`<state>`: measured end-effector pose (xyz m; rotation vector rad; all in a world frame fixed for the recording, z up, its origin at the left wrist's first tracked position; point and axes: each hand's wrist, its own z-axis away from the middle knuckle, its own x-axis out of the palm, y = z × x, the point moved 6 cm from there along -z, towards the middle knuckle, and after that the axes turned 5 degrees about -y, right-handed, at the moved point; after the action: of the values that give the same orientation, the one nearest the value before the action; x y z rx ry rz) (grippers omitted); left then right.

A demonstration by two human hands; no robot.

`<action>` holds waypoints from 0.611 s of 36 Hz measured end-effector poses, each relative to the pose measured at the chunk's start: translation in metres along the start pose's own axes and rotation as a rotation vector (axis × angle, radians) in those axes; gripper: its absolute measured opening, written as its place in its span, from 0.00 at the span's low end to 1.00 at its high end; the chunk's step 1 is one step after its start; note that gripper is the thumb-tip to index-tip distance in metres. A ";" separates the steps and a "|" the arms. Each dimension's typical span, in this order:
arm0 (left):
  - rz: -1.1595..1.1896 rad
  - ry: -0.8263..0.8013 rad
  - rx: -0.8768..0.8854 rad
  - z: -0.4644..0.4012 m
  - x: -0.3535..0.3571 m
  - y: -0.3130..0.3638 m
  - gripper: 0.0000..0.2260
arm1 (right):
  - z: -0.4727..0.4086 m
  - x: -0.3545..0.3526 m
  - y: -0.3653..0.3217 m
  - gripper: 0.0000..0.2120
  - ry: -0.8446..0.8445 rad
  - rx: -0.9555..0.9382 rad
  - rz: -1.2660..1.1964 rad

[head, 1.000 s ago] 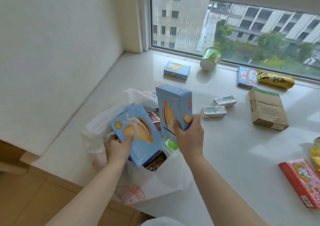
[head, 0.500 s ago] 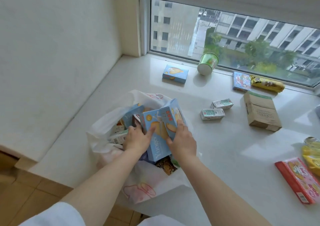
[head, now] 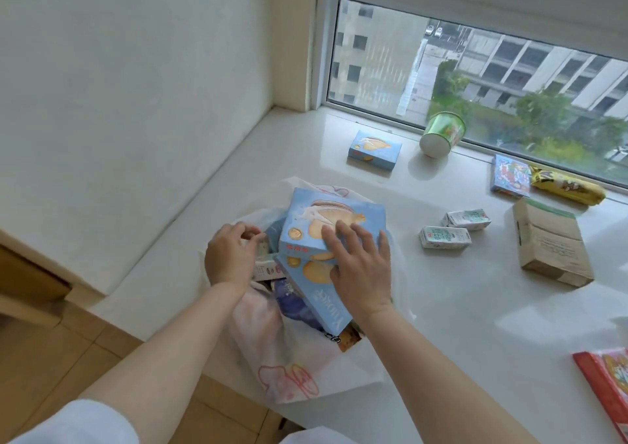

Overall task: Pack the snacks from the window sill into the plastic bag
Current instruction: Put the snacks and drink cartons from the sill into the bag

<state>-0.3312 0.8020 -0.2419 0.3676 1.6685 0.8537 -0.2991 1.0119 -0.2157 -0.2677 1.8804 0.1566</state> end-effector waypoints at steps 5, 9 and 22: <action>-0.126 0.013 -0.082 -0.035 -0.018 -0.019 0.05 | -0.021 0.005 -0.023 0.28 -0.028 -0.238 0.021; -0.149 -0.029 -0.140 -0.054 -0.019 -0.035 0.07 | -0.041 0.008 -0.043 0.28 -0.140 -0.385 0.049; -0.536 -0.468 -0.135 -0.051 0.017 -0.051 0.17 | -0.080 0.015 -0.042 0.23 -0.476 -0.472 0.104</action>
<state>-0.3734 0.7607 -0.2859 0.0117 1.1794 0.4290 -0.3661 0.9506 -0.2034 -0.4126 1.3648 0.6791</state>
